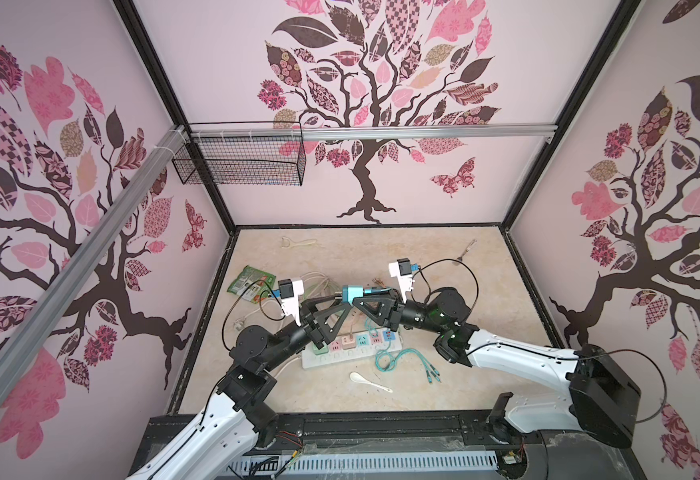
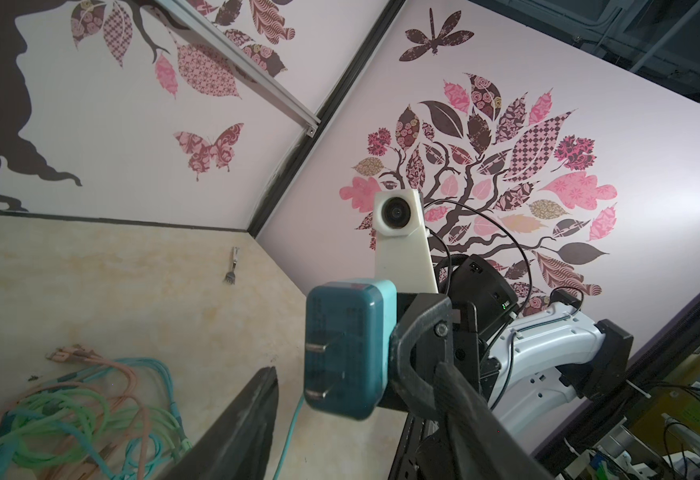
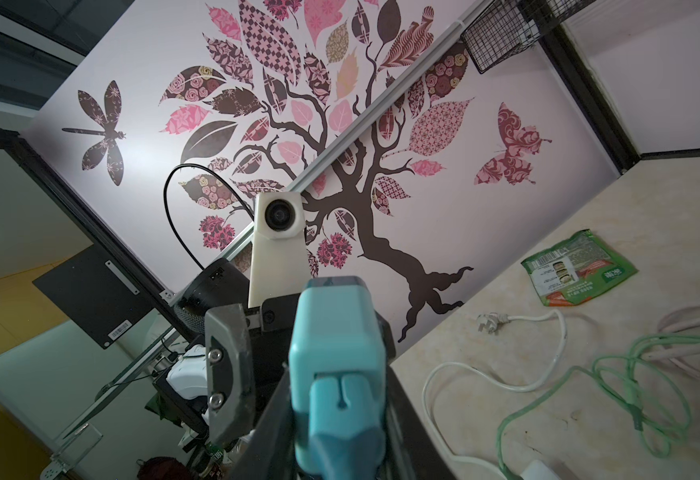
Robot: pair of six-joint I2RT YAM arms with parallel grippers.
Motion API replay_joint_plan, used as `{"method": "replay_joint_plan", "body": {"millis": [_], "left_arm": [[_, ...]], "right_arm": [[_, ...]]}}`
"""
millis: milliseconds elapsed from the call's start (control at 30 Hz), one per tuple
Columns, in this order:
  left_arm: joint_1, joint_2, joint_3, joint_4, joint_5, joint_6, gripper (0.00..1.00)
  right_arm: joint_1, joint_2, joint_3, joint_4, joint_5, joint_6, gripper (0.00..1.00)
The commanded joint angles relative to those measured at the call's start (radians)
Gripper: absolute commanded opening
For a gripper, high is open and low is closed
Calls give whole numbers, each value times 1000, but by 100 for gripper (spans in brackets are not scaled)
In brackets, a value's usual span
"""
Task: Insert the plug
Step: 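Open the left gripper and carry the teal charger away with the right gripper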
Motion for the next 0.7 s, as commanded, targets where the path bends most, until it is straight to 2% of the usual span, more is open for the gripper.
{"method": "replay_joint_plan", "body": {"millis": [0, 167, 400, 567, 667], "left_arm": [[-3, -31, 45, -103, -14, 34, 66], [-3, -86, 44, -224, -37, 37, 70], [-3, -201, 19, -356, -71, 46, 72], [-3, -274, 10, -423, -129, 52, 74], [-3, -274, 40, -529, -194, 57, 74]], "right_arm": [[-10, -71, 1, -117, 29, -72, 10], [-77, -124, -3, -185, 19, -75, 9], [-108, -192, 84, -427, 10, -210, 9], [-112, -204, 106, -492, 3, -243, 9], [-130, -211, 140, -579, 13, -286, 9]]}}
